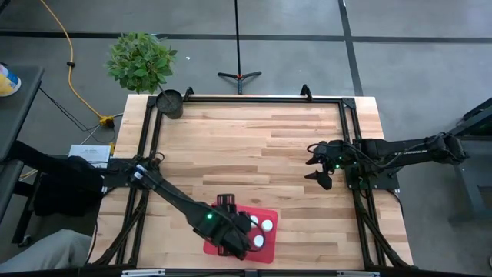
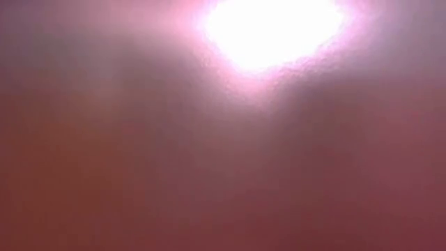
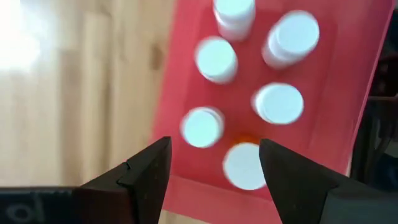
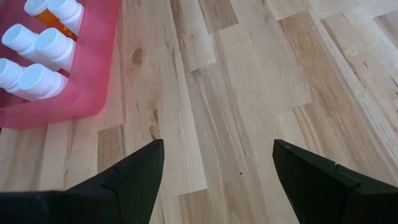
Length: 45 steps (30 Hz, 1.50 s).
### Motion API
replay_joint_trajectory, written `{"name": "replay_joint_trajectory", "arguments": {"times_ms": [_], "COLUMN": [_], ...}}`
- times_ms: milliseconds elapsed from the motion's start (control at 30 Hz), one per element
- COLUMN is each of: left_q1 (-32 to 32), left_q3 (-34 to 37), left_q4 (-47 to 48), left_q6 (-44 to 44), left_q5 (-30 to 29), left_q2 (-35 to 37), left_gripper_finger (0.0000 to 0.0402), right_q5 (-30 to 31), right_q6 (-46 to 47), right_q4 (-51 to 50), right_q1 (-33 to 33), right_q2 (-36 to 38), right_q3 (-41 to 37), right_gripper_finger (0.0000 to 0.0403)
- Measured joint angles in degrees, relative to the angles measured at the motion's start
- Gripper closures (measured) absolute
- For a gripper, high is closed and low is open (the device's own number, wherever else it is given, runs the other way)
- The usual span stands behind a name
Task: Pick and place pill bottles into a basket
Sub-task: Return to Home Position
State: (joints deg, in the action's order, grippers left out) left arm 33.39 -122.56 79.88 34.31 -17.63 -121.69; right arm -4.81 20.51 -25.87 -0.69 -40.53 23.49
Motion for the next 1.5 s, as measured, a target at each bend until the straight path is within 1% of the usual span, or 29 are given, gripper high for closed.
{"name": "replay_joint_trajectory", "arguments": {"times_ms": [200,233,333,433,533,633,733,1000,1100,1167,1267,1367,1433,1500], "left_q1": [-0.02,-0.02,-0.13,-0.8,-1.37,-2.07,-3.57,-10.45,-13.2,-14.79,-16.15,-16.52,-16.52,-16.51], "left_q3": [-11.61,-12.59,-9.34,-8.52,-8.44,-8.44,-8.44,-7.96,-5.68,-3.87,0.62,8.81,16.24,24.68], "left_q4": [7.39,8.01,6.79,8.32,7.17,4.88,3.03,1.05,-4.07,-7.66,-10.93,-16.38,-21.84,-27.77], "left_q6": [-3.8,-4.53,-6.22,-5.01,-6.94,-11.26,-14.51,-21.44,-24.86,-27.25,-28.69,-29.67,-30.14,-30.94], "left_q5": [-7.34,-8.78,-12.27,-15.58,-17.63,-17.74,-18.93,-18.98,-18.55,-15.88,-12.22,-11.39,-11.25,-9.65], "left_q2": [0.0,0.28,5.22,9.42,12.69,15.12,16.44,16.83,17.67,19.23,23.65,29.48,34.52,40.32], "left_gripper_finger": [0.0126,0.0126,0.0126,0.0126,0.0126,0.0126,0.0126,0.0126,0.0126,0.0126,0.0126,0.0126,0.0126,0.0126], "right_q5": [-0.07,-0.07,-0.08,-0.09,-0.03,0.01,0.59,1.88,1.87,1.87,1.86,1.7,1.7,1.7], "right_q6": [0.0,0.0,-0.01,-0.02,-0.06,-0.04,-0.02,0.02,0.34,0.87,1.32,1.36,1.46,1.42], "right_q4": [0.0,0.0,-0.03,-0.03,-0.04,-0.02,0.0,-0.02,-0.02,-0.2,-0.45,-0.45,-0.44,-0.3], "right_q1": [-0.02,-0.01,0.0,0.36,1.25,2.17,3.09,4.91,5.03,5.03,5.03,5.03,5.03,5.01], "right_q2": [0.02,0.01,0.0,0.0,0.0,0.0,0.02,0.0,0.0,0.01,0.04,0.07,0.04,0.07], "right_q3": [0.0,0.0,0.0,0.0,0.0,0.0,0.0,0.0,0.0,0.0,0.0,0.0,0.0,0.0], "right_gripper_finger": [0.0112,0.0112,0.0112,0.0112,0.0112,0.0112,0.0112,0.0112,0.0112,0.0112,0.0112,0.0112,0.0112,0.0112]}}
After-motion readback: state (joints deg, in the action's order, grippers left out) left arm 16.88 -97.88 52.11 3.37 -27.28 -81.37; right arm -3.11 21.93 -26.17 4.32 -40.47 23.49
